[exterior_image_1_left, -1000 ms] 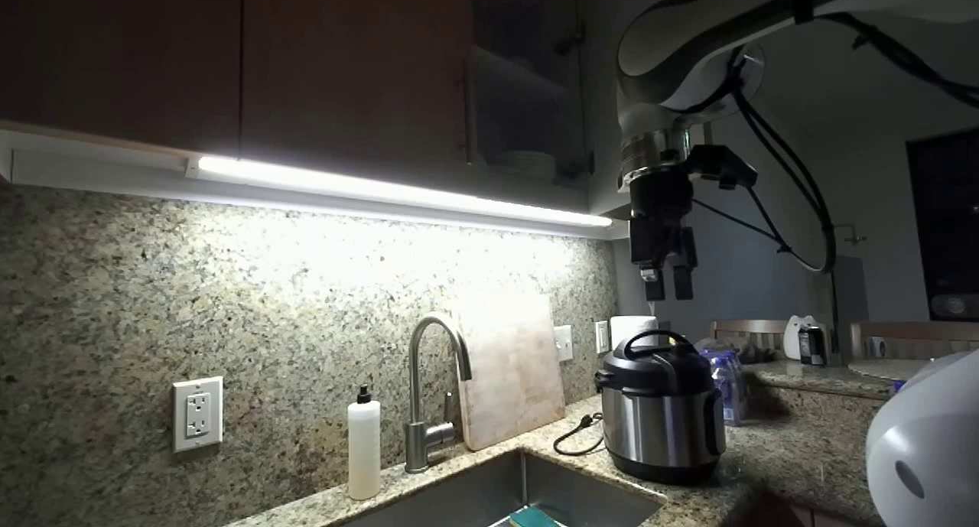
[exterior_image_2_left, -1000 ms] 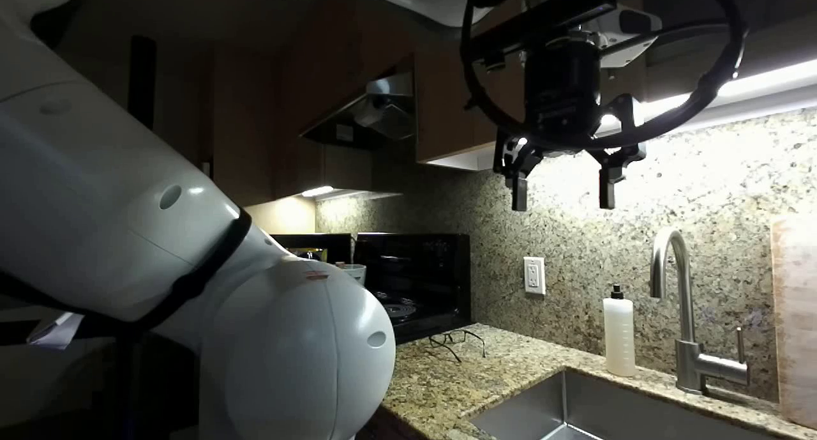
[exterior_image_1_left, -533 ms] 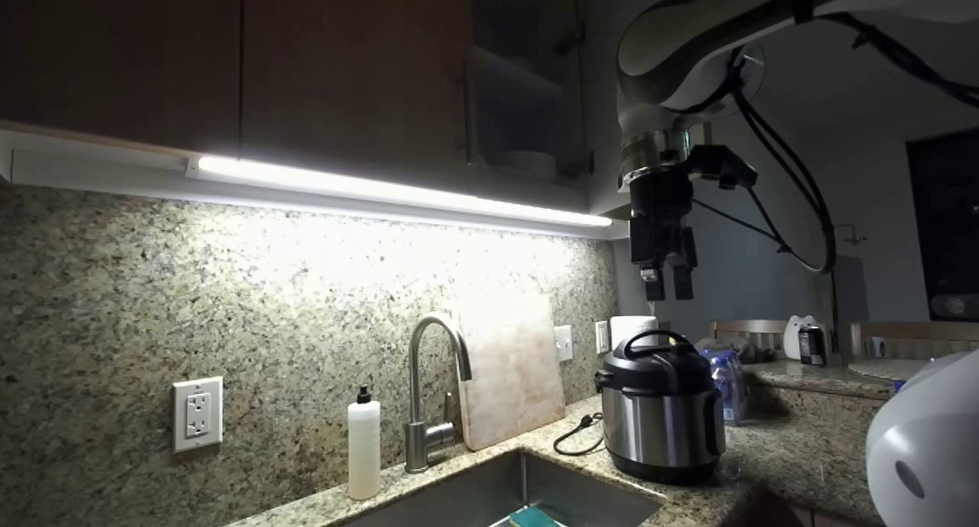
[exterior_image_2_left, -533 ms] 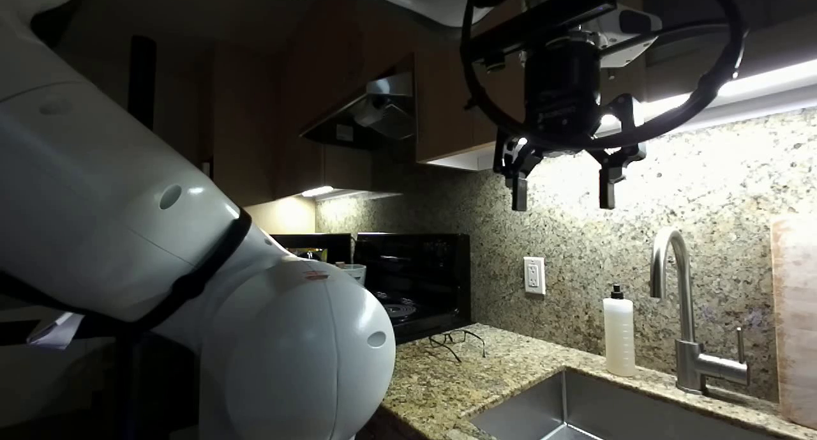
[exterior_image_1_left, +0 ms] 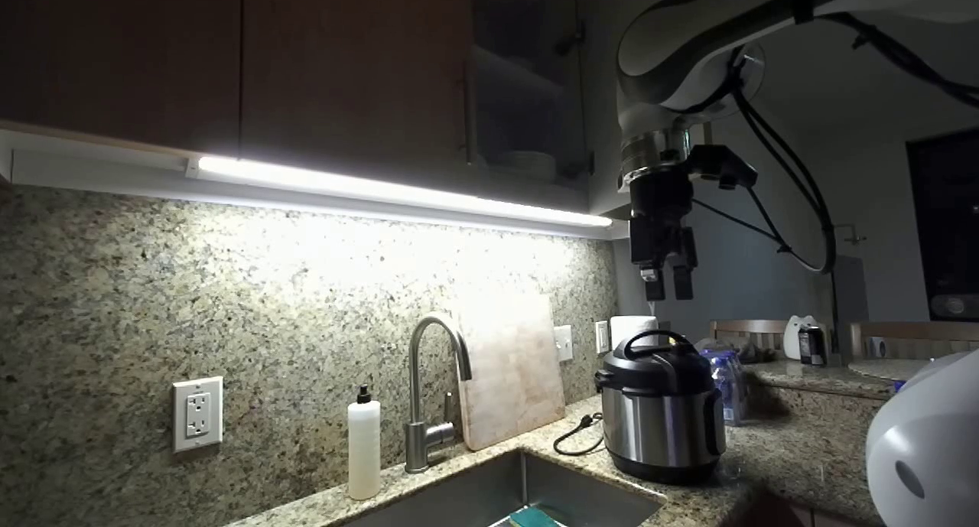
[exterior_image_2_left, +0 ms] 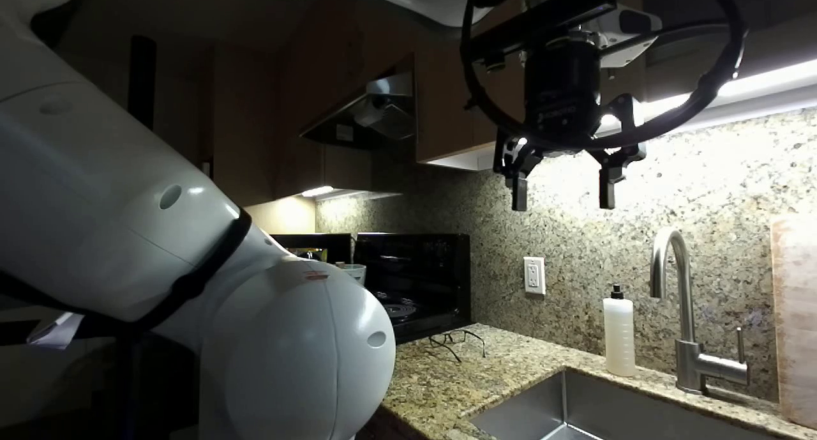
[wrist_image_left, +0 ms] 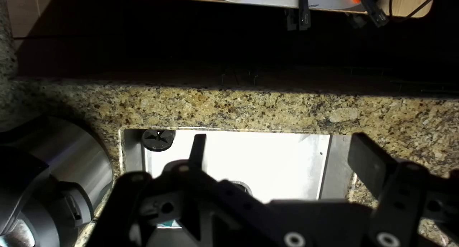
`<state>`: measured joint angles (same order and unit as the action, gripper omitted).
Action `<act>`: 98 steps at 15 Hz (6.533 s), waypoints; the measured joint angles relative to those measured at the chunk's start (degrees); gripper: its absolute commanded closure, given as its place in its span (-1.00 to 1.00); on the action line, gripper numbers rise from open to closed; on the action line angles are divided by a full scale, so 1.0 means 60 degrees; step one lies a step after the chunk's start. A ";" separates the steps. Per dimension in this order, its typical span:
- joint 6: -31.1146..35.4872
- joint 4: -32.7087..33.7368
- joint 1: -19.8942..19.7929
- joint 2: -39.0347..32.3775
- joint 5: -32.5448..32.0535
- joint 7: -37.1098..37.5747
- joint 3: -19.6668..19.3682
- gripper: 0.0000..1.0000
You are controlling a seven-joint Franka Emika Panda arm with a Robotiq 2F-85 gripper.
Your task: Close the open upper cabinet door
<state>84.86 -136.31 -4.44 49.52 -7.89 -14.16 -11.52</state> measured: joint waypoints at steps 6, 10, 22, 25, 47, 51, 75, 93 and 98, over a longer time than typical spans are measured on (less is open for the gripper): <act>0.0000 0.0000 0.0025 0.0010 0.0005 0.0000 -0.0004 -1.00; 0.0000 -0.0052 0.0023 0.0185 0.0007 0.0026 0.0001 -1.00; -0.0633 0.0104 -0.0010 0.1853 -0.0335 0.0027 0.0050 -1.00; -0.1014 0.0546 -0.0009 0.2078 -0.0590 0.0027 0.0082 -1.00; -0.1088 0.4025 -0.0358 0.1972 -0.0837 0.1198 -0.1092 -1.00; -0.0279 0.4748 -0.0568 0.1708 -0.0837 0.2092 -0.1252 -1.00; 0.2872 0.7526 -0.2238 -0.0692 -0.0704 0.4094 -0.1974 -0.24; 0.2898 0.7641 -0.2238 -0.0770 -0.0665 0.4095 -0.1976 -0.24; 0.2898 0.7641 -0.2238 -0.0770 -0.0665 0.4095 -0.1976 -0.74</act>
<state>102.25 -90.47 -17.87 44.90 -11.88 10.41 -23.37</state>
